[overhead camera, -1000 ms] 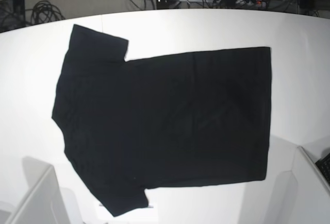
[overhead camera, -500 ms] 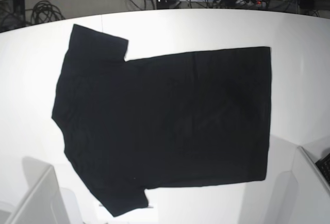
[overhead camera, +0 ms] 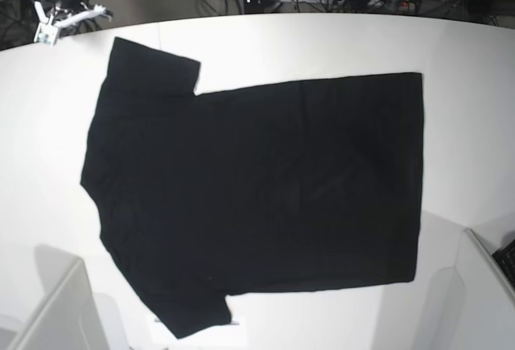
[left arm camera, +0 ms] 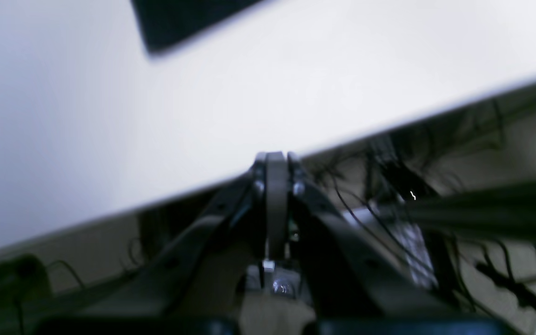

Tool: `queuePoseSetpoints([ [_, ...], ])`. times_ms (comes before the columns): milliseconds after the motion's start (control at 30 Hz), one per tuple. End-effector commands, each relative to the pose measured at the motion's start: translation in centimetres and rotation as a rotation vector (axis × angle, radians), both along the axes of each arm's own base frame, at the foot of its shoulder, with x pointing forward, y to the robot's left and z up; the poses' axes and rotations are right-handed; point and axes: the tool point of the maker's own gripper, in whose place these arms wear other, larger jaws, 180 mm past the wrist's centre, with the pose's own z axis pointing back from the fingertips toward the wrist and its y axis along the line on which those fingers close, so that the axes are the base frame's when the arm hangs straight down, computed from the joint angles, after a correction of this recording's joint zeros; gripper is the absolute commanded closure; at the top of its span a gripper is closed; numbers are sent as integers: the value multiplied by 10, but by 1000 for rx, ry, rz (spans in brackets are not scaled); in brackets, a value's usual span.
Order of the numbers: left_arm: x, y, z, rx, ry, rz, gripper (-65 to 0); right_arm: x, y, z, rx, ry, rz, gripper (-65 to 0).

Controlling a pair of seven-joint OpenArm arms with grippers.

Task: Fold the T-shirt properly
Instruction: 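Move both grippers down to the shoulder corners of the black T-shirt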

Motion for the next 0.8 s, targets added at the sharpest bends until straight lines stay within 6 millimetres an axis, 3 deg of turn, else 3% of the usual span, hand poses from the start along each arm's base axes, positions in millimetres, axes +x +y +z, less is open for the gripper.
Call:
queuePoseSetpoints([
  [0,8,-4,13,-6,-48,-11,0,6,4,6,-6,-23,21,0],
  [200,30,-2,17,-28,-109,18,0,42,28,9,40,-100,77,0],
  [333,45,4,21,-129,-151,111,0,67,39,20,56,-167,96,-189],
  [467,48,17,22,-154,-157,151,0,87,51,24,85,-217,116,-243],
  [533,51,22,24,-162,-169,170,-104,95,57,25,149,-244,103,-261],
  [633,58,37,28,-160,-199,211,-336,106,68,18,337,-238,56,-309],
  [767,62,54,34,-177,-230,276,-510,115,64,14,546,-195,9,-321],
])
